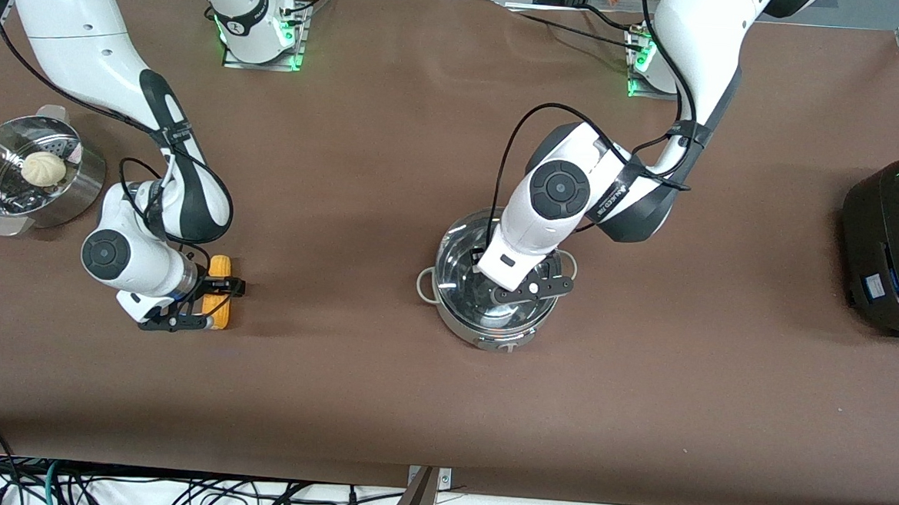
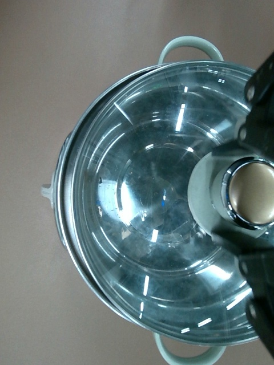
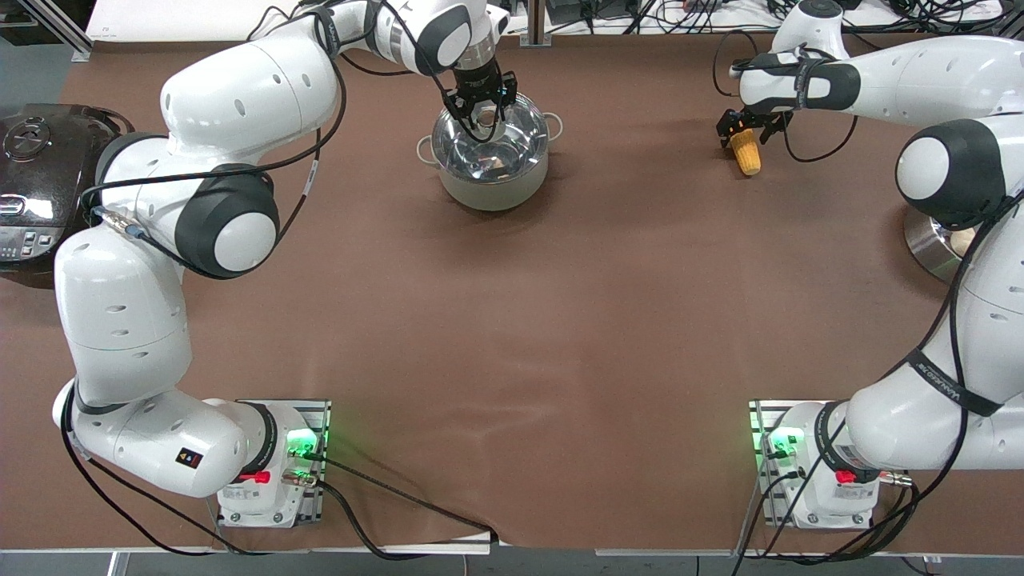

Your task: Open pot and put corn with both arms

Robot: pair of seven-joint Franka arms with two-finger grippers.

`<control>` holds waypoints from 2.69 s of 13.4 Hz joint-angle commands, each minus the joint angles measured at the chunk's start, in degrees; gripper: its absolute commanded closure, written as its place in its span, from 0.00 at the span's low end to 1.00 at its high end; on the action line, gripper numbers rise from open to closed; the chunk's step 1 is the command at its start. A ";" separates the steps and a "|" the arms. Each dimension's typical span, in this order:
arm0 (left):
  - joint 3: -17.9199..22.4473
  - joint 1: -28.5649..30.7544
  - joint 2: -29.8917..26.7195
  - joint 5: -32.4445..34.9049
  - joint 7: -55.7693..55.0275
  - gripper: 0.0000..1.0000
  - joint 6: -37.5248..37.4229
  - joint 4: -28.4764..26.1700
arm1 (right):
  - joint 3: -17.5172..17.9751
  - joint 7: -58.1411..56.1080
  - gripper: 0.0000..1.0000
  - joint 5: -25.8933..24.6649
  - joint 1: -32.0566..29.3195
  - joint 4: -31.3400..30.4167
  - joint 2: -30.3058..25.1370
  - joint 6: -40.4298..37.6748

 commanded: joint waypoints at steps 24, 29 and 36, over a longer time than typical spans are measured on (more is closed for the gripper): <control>-0.53 29.60 -14.78 2.99 46.63 1.00 -7.32 -19.21 | 15.04 27.58 0.78 3.30 9.15 29.55 -8.91 -36.08; -0.61 36.73 -15.78 2.82 57.02 1.00 14.44 -35.01 | 14.95 41.56 0.77 3.30 19.35 29.63 -4.80 -21.59; -0.61 39.37 -8.49 2.91 57.02 0.27 17.26 -34.31 | 14.77 44.31 0.77 1.19 27.46 29.63 4.52 -3.99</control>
